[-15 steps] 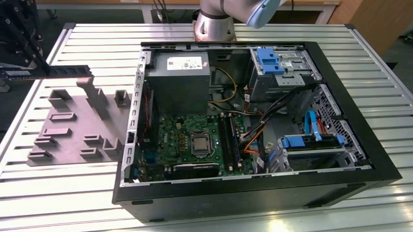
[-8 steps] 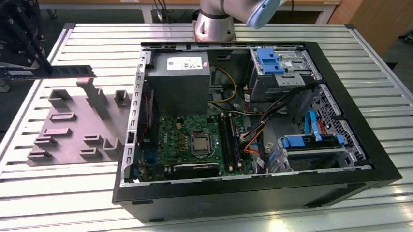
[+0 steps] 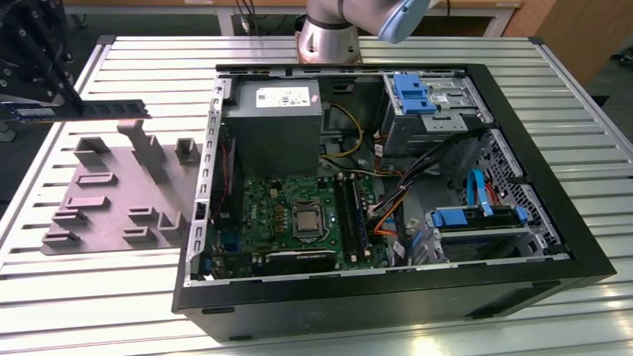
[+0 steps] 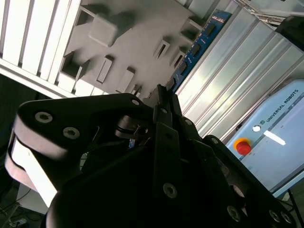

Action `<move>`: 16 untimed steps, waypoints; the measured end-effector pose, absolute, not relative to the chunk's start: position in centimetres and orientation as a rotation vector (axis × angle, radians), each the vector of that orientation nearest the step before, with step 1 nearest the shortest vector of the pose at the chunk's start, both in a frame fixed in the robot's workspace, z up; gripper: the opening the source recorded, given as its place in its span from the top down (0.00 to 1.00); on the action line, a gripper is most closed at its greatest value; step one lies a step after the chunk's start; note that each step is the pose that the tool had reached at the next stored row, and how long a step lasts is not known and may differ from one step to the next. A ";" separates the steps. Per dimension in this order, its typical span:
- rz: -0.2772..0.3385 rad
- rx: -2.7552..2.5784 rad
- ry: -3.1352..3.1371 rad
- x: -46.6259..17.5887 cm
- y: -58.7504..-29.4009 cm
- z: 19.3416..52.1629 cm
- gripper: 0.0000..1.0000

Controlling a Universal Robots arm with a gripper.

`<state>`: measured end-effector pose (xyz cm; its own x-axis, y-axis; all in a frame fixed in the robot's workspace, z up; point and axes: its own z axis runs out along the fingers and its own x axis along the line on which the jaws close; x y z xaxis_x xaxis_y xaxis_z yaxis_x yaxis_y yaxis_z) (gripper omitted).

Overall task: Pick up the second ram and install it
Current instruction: 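Pick up the second ram and move it above second insertion slot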

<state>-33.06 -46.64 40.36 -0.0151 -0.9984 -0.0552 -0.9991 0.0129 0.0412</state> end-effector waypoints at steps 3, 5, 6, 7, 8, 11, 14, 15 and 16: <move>0.107 -2.197 2.228 -32.9 -46.6 40.4 0.86; 0.107 -2.197 2.228 -32.8 -46.6 40.4 0.86; 0.107 -2.197 2.228 -32.8 -46.6 40.4 0.86; 0.107 -2.197 2.228 -32.8 -46.6 40.4 0.86; 0.107 -2.197 2.228 -32.7 -46.6 40.4 0.86; 0.107 -2.197 2.228 -32.6 -46.6 40.4 0.86; 0.107 -2.197 2.228 -32.5 -46.6 40.4 0.86; 0.107 -2.197 2.228 -32.4 -46.6 40.4 0.86; 0.107 -2.197 2.228 -32.4 -46.6 40.4 0.86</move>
